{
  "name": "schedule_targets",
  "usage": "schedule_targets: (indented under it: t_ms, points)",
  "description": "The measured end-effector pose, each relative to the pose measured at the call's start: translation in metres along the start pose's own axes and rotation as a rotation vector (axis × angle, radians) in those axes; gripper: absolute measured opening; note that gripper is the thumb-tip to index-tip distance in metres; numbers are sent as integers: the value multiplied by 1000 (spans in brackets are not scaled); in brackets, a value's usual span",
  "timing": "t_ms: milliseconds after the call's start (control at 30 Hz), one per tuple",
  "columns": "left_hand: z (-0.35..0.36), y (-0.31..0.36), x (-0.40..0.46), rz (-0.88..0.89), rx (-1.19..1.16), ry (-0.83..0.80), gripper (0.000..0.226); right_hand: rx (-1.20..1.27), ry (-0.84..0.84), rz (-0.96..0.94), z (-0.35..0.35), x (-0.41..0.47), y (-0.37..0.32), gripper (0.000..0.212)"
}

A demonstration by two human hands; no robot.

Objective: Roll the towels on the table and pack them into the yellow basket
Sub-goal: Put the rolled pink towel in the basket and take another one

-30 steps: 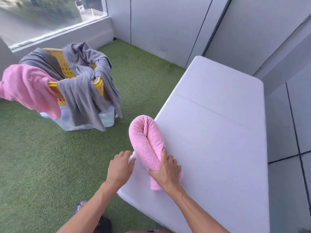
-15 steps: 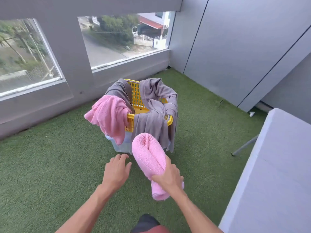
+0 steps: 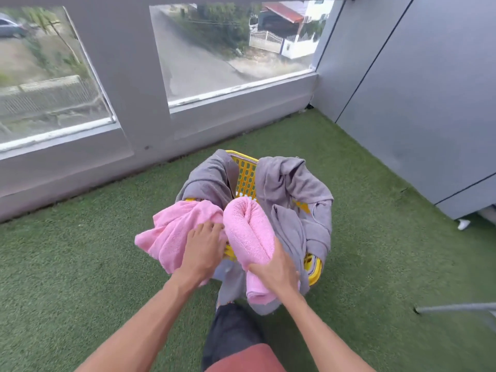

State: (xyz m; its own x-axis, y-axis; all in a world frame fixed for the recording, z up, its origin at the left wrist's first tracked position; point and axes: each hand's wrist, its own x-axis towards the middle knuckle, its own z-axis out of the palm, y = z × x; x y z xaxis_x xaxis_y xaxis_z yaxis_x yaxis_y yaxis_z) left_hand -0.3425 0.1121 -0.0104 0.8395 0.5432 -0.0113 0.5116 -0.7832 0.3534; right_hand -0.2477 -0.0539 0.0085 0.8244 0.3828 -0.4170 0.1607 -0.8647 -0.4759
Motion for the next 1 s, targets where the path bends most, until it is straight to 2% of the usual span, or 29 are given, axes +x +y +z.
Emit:
schedule_targets:
  t_ms: [200,367,533,667,767,867,933,1000]
  points:
    - [31,-50,109,-51,111,-84,41,-85,-85,149,15,145,-35,105]
    - [67,-76,144,-13,176,-132,58,-152,-79,276,69,228,-41,102]
    - [93,-91,152,-8,170,-98,59,-147,-95,365,139,281,-28,99]
    - [102,-94,153,-12,164,-86,53,-117,-178,378,186,285,-1,103]
    - [105,-93,153,-11,166,-68,46,-44,-288,353,206,287,13,100]
    - [104,-93,153,8,165,-76,39,-10,-327,307,208,286,16,86]
    - [103,-92,155,28,163,-91,35,54,-323,176,201,280,15,76]
    - [103,-91,156,50,175,-100,28,155,-347,-33,191,273,10,62]
